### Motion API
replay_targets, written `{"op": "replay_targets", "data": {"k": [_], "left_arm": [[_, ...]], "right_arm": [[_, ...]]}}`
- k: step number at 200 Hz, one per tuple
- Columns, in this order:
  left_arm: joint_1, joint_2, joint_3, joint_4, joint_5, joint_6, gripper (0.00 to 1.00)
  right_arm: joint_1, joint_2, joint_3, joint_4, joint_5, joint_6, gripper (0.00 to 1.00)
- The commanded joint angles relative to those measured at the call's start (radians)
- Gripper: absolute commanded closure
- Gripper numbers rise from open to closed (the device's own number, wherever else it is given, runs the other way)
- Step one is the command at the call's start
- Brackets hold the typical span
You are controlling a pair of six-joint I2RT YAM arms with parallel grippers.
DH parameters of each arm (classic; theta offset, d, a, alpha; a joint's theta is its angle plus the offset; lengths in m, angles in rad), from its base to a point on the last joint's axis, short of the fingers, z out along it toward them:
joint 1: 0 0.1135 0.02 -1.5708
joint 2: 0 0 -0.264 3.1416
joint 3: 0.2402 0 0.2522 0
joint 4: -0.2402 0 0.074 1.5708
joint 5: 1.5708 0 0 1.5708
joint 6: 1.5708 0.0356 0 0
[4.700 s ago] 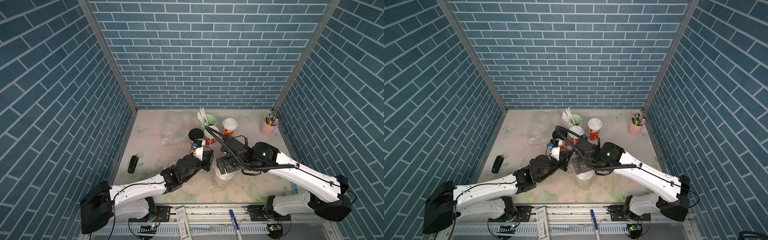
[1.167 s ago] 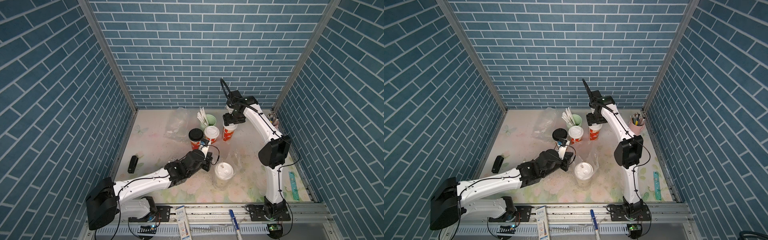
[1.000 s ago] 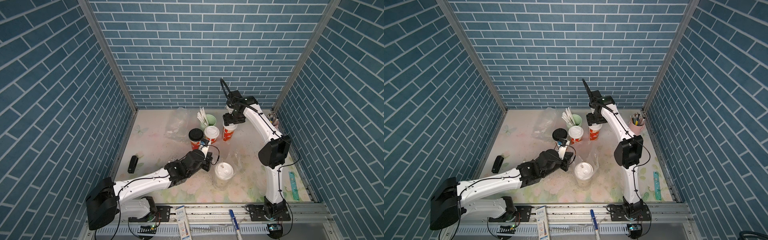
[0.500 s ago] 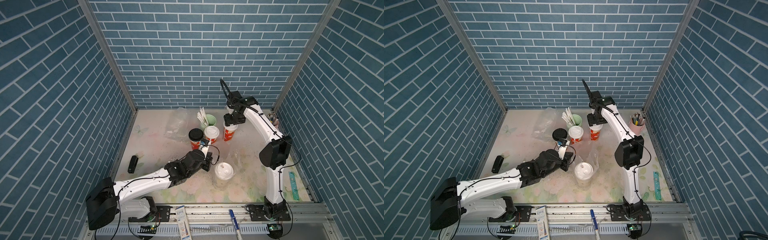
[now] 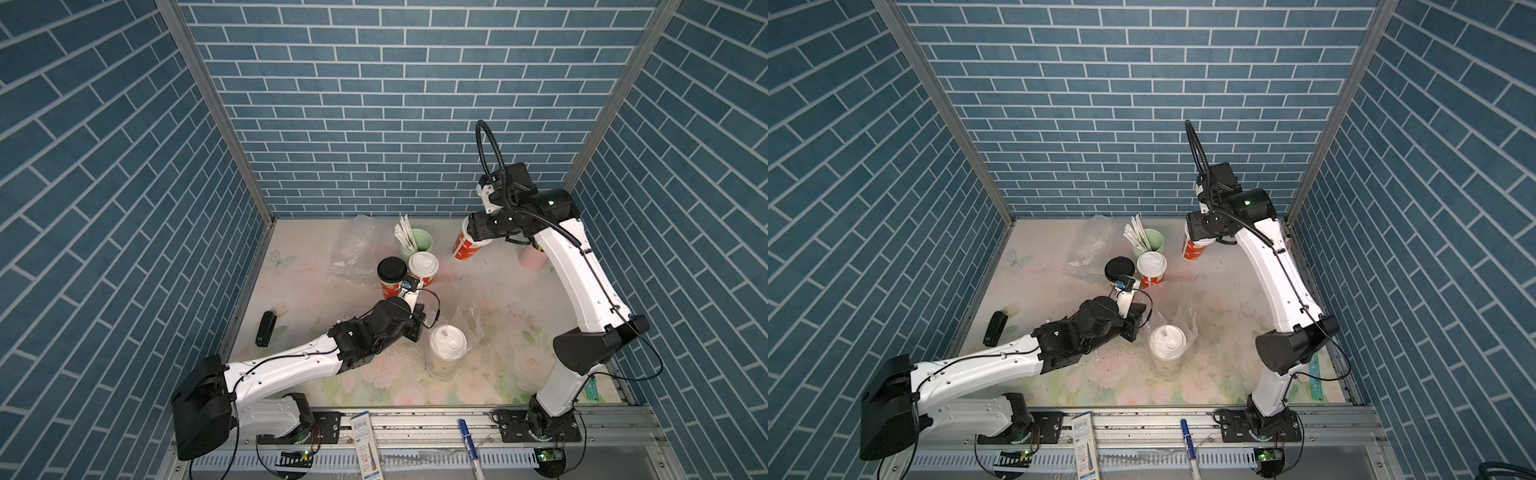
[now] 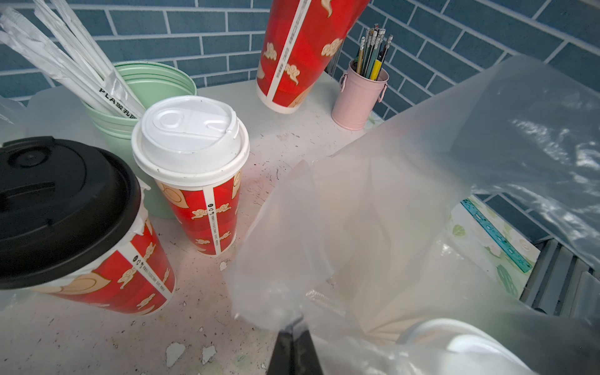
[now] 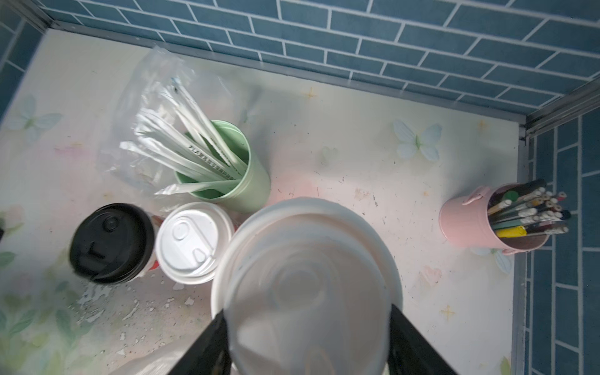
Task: Pack milk tea into plastic carrier bags
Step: Pick up the milk tea cup at the center of the board, then place the milk tea cup in the plastic carrier bag.
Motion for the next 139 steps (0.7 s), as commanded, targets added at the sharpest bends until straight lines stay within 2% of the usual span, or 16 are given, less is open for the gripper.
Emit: {"op": "replay_targets", "data": {"k": [1,74,114,139], "left_arm": [[0.007,-0.006,0.035,-0.023,0.014,0.014,1.00],[0.007,0.014,0.050,-0.029,0.047,0.016,1.00],[0.007,0.034,0.077,-0.059,0.047,0.026,1.00],[0.007,0.049,0.096,-0.083,0.049,0.030,1.00]], "right_arm": [[0.040,-0.060,-0.009,-0.050,0.017,-0.033,0.40],[0.142,-0.204,-0.021,-0.060,-0.092,0.013,0.40],[0.186,-0.255,-0.087,-0.069,-0.165,0.052,0.40],[0.196,-0.279,-0.130,-0.097,-0.161,0.072,0.40]]}}
